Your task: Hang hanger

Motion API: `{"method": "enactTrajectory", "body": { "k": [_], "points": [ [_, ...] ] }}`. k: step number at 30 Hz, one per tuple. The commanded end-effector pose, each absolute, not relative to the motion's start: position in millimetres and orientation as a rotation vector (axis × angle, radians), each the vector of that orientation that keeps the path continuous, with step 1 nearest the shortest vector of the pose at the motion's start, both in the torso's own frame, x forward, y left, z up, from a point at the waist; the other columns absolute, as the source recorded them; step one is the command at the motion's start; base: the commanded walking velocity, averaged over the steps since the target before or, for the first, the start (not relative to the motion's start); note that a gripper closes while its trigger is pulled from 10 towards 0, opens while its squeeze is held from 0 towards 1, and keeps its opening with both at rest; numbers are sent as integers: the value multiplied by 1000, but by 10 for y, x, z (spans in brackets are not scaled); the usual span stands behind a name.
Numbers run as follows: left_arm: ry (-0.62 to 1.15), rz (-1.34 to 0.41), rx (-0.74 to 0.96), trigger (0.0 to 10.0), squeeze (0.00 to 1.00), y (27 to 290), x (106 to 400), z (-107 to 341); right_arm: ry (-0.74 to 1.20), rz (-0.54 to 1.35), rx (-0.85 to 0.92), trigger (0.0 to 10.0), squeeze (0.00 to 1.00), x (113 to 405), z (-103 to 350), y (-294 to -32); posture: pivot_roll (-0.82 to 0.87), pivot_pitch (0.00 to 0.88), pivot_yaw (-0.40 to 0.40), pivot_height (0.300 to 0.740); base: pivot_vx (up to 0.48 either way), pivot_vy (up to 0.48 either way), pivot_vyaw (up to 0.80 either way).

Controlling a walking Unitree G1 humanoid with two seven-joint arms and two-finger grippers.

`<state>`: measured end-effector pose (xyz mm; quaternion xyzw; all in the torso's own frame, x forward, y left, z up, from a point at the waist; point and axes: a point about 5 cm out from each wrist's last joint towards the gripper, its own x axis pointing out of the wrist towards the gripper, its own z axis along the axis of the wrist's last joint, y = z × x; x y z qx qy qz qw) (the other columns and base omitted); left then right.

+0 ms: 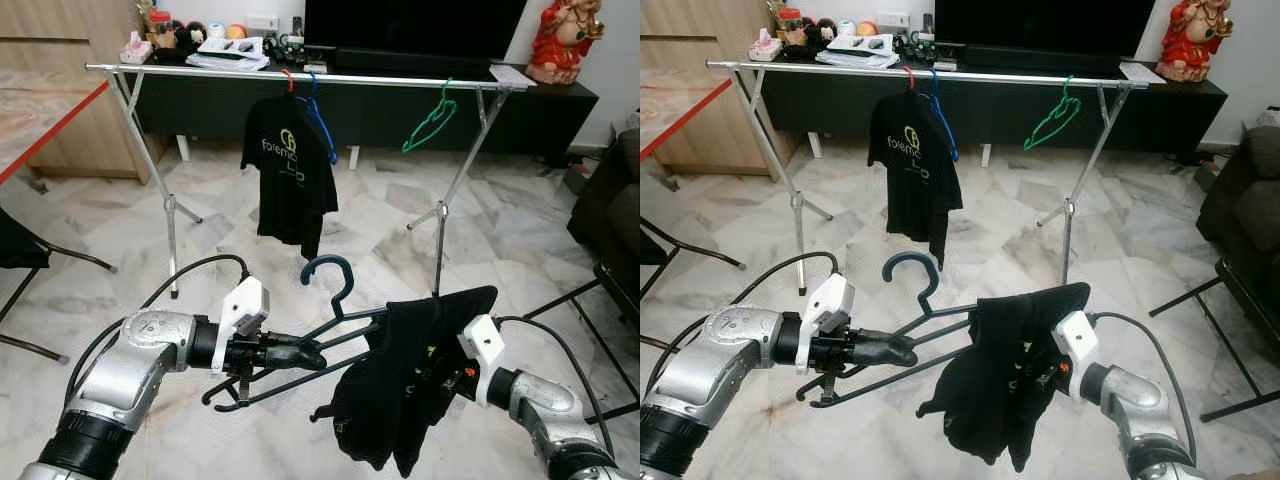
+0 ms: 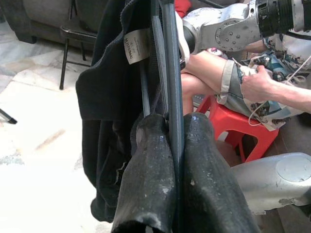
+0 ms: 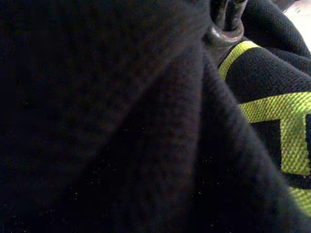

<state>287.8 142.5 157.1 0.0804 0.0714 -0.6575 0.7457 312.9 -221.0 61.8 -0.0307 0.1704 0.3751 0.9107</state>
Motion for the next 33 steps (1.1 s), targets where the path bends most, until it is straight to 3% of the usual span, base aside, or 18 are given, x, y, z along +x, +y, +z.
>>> {"method": "enactTrajectory", "body": {
  "k": [1, 9, 19, 22, 28, 33],
  "points": [
    [128, -1477, 190, 0, 0, 1395, 2836, 1621, 310, 762, -82, 0, 0, 3175, 726, -2276, -3, 82, -43, 740, 0, 0, 0],
    [158, -1462, 195, 0, 0, 1436, 2828, 1565, 298, 750, -92, 0, 0, 3189, 795, -2366, -3, 82, -43, 740, 0, 0, 0],
    [352, -1306, 285, 0, 0, 1700, 2861, 1119, 297, 750, -92, 0, 0, 3170, 814, -2427, -12, 82, -44, 740, 0, 0, 0],
    [421, -1161, 305, 0, 0, 1856, 2911, 896, 296, 752, -99, 0, 0, 3167, 837, -2463, -16, 80, -43, 740, 0, 0, 0],
    [487, -1072, 337, 0, 0, 1967, 2872, 680, 296, 743, -107, 0, 0, 3160, 855, -2509, -19, 80, -43, 740, 0, 0, 0],
    [580, -857, 394, 0, 0, 2180, 2837, 396, 335, 723, -147, 0, 0, 3114, 824, -2597, -24, 84, -45, 740, 0, 0, 0]
  ]
}}
